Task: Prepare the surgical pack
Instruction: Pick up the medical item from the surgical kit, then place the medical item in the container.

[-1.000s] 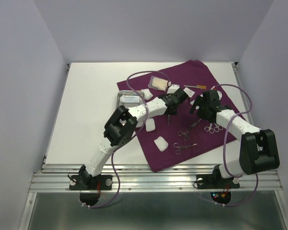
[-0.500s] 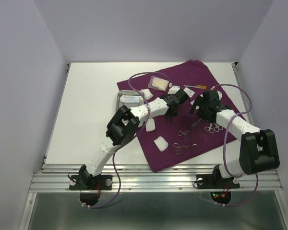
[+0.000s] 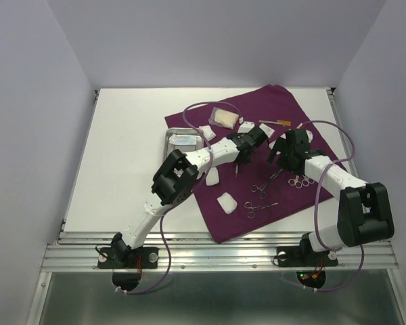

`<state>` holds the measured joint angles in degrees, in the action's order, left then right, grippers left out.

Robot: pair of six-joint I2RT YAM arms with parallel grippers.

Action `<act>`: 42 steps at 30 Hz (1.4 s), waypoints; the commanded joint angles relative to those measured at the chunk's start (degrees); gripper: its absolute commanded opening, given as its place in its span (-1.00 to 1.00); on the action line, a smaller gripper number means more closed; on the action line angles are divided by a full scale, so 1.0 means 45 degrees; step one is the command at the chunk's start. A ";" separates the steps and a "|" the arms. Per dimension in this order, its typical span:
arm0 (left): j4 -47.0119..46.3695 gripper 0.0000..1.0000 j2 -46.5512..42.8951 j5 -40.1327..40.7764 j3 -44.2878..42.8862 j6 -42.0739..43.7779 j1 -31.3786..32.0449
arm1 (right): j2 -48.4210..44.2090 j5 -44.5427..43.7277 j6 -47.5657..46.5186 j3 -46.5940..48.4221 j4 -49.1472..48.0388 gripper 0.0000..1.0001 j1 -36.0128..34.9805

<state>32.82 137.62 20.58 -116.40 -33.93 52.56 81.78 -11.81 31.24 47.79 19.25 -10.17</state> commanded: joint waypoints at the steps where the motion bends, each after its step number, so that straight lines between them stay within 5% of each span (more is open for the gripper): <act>1: 0.0013 -0.79 -0.1186 -0.0119 0.0122 0.0099 0.0040 | -0.0282 -0.0265 -0.0146 0.0103 -0.0097 0.90 -0.0044; 18: -0.0750 -0.83 -0.3843 -0.0120 0.1431 0.0567 -0.0467 | -0.0907 -0.0480 -0.0010 -0.0151 0.0098 0.90 -0.0044; 31: -0.1666 -0.83 -0.7766 -0.0431 0.6313 0.3437 -0.3221 | -0.0673 -0.0480 -0.0049 -0.0034 0.0098 0.91 -0.0044; 42: -0.2332 -0.83 -0.7341 -0.0629 0.8503 0.3244 -0.4080 | -0.0536 -0.0363 -0.0068 0.0064 0.0020 0.91 -0.0044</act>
<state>24.45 104.22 17.34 -79.81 -19.38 34.83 79.66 -13.10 31.16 47.79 19.57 -10.17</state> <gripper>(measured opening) 0.192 0.952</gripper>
